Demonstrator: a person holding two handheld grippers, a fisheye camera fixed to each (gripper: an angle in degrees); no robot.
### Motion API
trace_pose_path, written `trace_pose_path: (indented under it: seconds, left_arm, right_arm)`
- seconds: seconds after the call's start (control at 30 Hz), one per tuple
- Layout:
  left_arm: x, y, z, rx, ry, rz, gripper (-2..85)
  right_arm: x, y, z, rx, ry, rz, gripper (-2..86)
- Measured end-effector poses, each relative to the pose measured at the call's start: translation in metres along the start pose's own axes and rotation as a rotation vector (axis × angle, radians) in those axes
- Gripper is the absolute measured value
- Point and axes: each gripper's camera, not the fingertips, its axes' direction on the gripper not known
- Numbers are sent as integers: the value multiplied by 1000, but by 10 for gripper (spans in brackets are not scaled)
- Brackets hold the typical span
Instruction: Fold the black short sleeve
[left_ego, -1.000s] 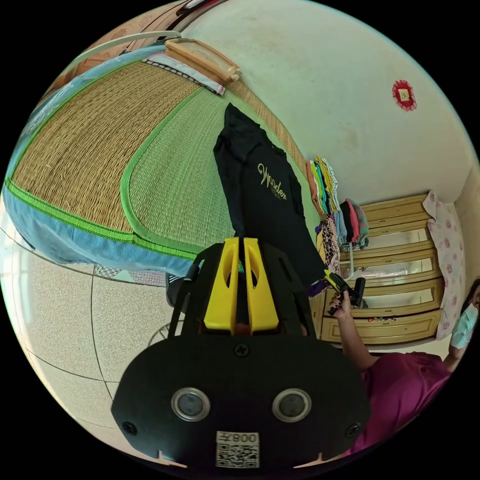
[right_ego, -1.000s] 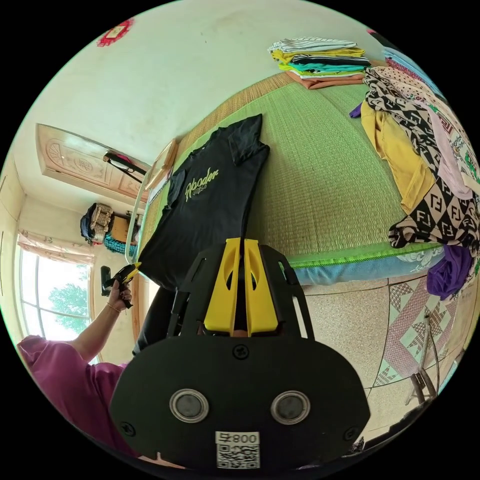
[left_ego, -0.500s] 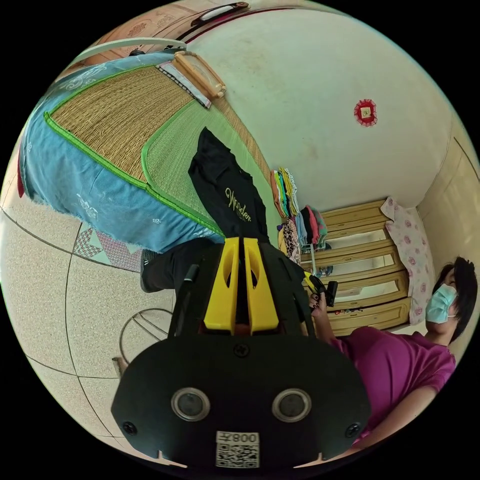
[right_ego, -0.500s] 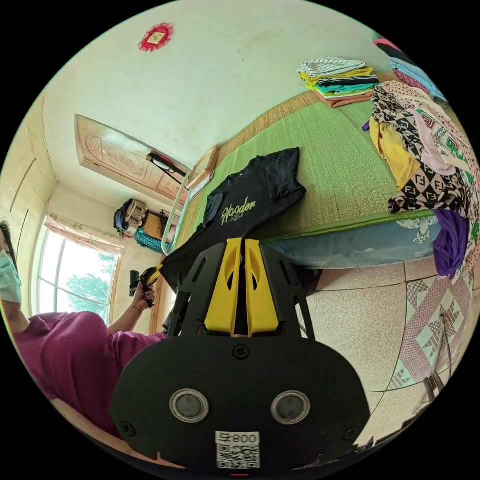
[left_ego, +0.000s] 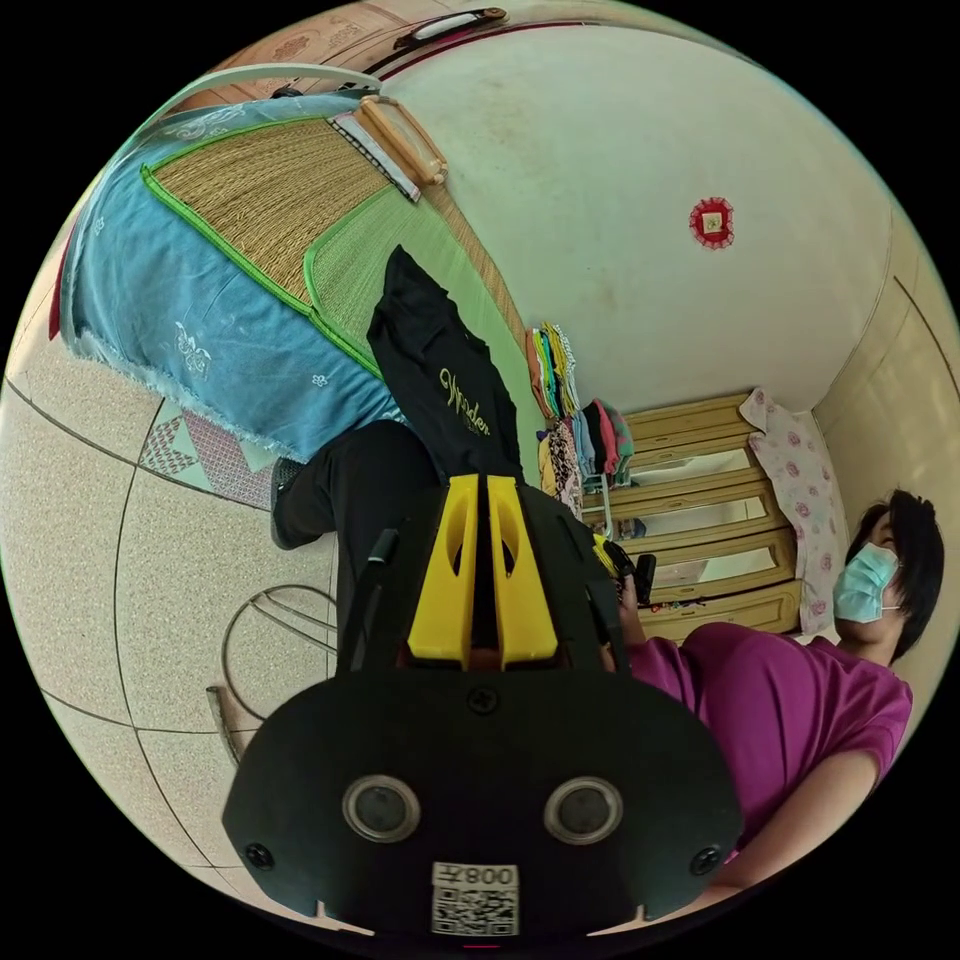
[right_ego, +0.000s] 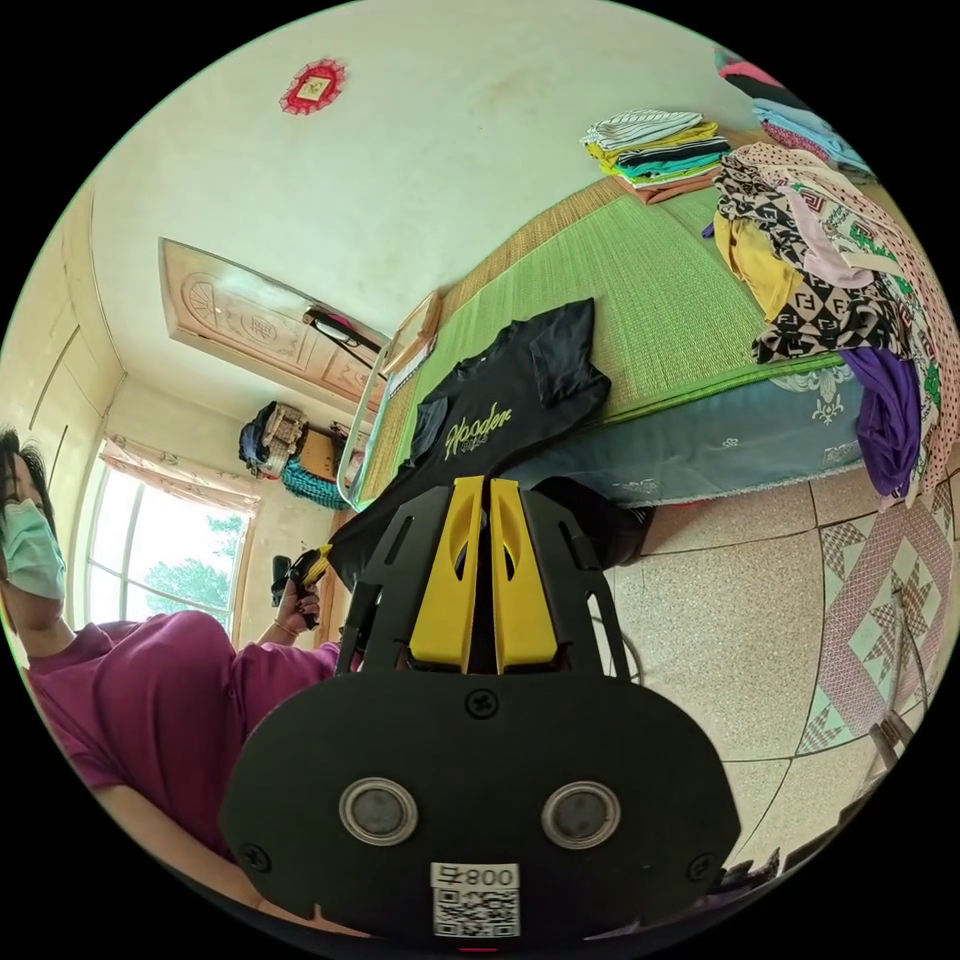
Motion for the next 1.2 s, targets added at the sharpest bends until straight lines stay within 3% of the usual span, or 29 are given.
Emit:
trace_pose_path:
  seconds: [0.5,1.2]
  left_arm:
    - [14,-20,-7,27,30,19,15]
    - [-8,-132,14,86,96,61,15]
  right_arm:
    - [17,-6,0,33,-21,30,8]
    - [31,-97,25,77,-66,11,9]
